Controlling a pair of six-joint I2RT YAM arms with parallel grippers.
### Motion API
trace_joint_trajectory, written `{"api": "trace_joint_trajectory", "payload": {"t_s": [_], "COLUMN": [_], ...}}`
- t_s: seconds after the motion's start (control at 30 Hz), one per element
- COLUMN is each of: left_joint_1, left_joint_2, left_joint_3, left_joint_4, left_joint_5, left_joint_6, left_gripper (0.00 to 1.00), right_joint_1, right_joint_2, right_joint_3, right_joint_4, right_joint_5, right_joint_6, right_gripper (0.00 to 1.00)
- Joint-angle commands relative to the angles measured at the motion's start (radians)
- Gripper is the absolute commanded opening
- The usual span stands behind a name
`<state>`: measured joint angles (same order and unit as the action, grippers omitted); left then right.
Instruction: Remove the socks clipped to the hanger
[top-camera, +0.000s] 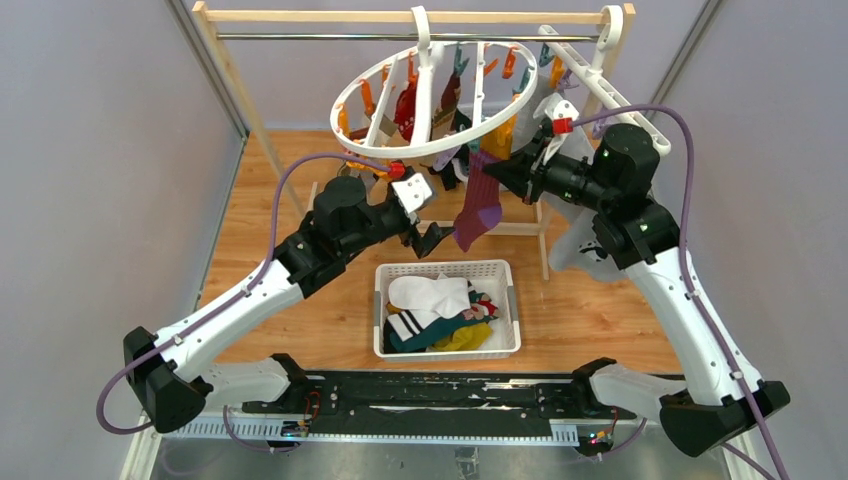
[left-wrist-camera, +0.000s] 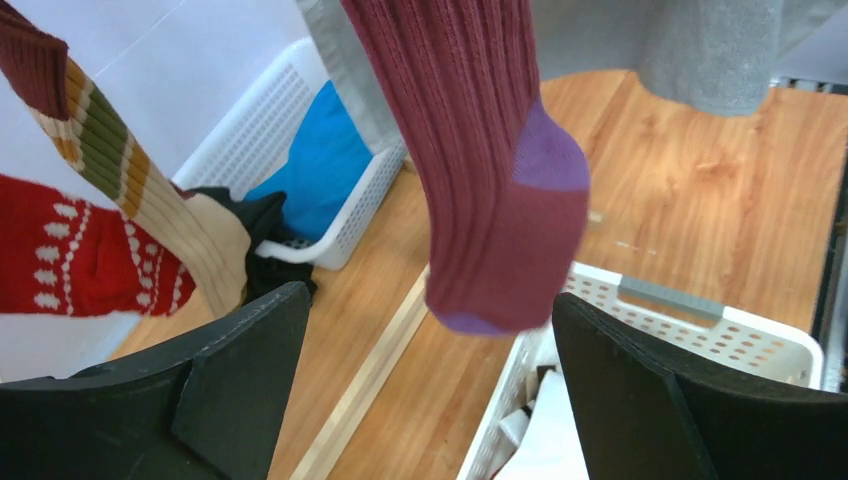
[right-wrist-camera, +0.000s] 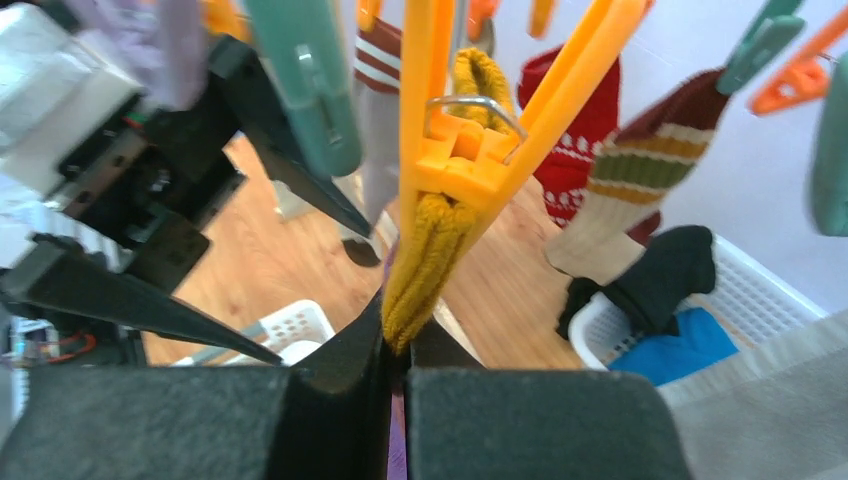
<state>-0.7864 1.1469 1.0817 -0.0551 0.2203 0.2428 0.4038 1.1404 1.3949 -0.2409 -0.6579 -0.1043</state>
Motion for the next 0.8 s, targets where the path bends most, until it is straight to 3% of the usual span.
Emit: {"api": "trace_joint_trajectory", "payload": {"t_s": [0.0, 0.27, 0.4, 0.57, 0.77], "left_joint_1": [0.003, 0.003, 0.003, 0.003, 0.003], "left_joint_2": [0.001, 0.07, 0.081, 0.083, 0.112], "left_joint_3": [0.014, 0.034, 0.025, -0.017, -0.015], "left_joint_4": [0.097, 0.155, 0.182, 0.261, 0.276], "left_joint_5": [0.12, 0.287, 0.354, 0.381, 0.415], "left_joint_6": [-0.022, -0.076, -0.126, -0.194, -0.222], "left_gripper": [0.96, 0.96, 0.87, 0.66, 0.16], "right_joint_1": [0.003, 0.003, 0.003, 0.002, -0.011], "right_joint_2": [-0.049, -0.06, -0.064, -0.065, -0.069], "right_joint_3": [-0.041, -0.089, -0.109, -0.128, -0.137], "right_joint_4": [0.101, 0.211, 0.262, 0.276, 0.282], "right_joint_5": [-0.116, -0.249, -0.269, -0.253, -0.217], "right_joint_6": [0.179, 0.332, 0.373, 0.373, 0.376], "right_gripper": [0.0, 0.0, 0.0, 0.0, 0.06]}}
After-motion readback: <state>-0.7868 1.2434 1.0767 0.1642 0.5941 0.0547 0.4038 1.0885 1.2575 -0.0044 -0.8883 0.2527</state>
